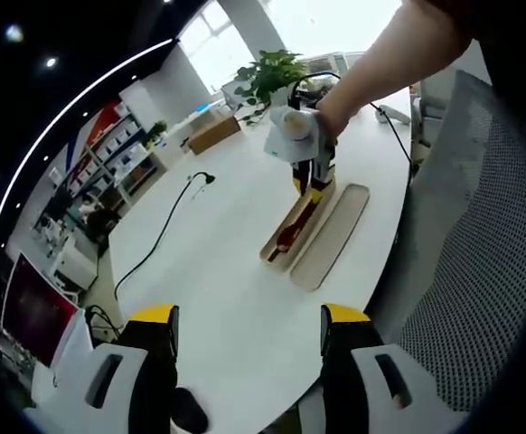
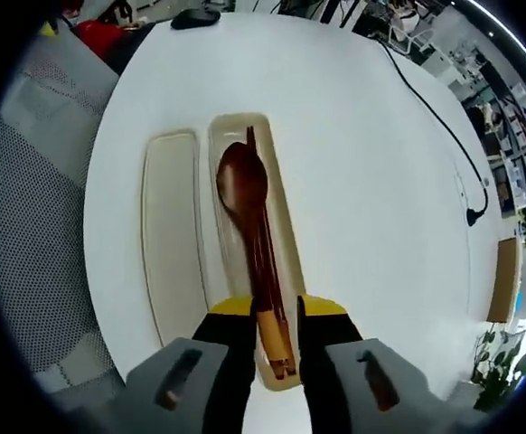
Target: Arrange the utensils inside the cutlery case until each visible utensil rests in its matching compartment.
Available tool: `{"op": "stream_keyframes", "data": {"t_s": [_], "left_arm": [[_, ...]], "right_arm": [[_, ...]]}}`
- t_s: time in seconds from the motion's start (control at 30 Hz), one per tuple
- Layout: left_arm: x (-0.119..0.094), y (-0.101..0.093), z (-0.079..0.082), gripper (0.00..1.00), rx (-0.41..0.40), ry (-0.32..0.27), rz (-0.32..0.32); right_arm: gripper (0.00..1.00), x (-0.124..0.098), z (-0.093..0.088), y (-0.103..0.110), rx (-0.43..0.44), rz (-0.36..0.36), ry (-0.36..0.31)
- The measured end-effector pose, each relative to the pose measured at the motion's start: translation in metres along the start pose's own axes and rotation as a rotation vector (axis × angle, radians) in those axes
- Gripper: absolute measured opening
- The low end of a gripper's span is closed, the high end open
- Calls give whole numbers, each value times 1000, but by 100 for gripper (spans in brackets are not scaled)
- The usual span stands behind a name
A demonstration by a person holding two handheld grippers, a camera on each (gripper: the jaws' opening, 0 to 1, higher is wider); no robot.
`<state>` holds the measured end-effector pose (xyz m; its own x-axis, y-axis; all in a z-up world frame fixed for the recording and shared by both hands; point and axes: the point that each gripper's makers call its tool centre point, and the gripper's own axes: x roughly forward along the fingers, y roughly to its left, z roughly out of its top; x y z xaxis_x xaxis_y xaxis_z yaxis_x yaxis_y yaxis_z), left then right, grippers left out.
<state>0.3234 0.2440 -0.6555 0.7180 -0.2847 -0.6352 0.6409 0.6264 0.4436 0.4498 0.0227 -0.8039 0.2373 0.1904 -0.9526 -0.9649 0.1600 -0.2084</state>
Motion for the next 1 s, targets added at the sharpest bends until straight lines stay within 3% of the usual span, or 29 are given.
{"op": "stream_keyframes", "data": {"t_s": [0.23,0.57,0.77,0.87,1.0], "left_arm": [[1,-2,0,65,13,4,-6],[1,-4,0,65,30,9,-9],[2,-5,-1,65,39,16,-16],[2,-14,4,65,6,-14,-64],[2,-11,3,66,21,-3,-50]], "right_arm": [[21,-18,-18,-14,89,-77,-29],[29,-39,-48,-18,160,-132,-38],[32,-52,-62,-19,216,-168,-72],[34,-56,-69,-17,249,-179,-83],[35,-61,-81,-11,274,-188,-85]]}}
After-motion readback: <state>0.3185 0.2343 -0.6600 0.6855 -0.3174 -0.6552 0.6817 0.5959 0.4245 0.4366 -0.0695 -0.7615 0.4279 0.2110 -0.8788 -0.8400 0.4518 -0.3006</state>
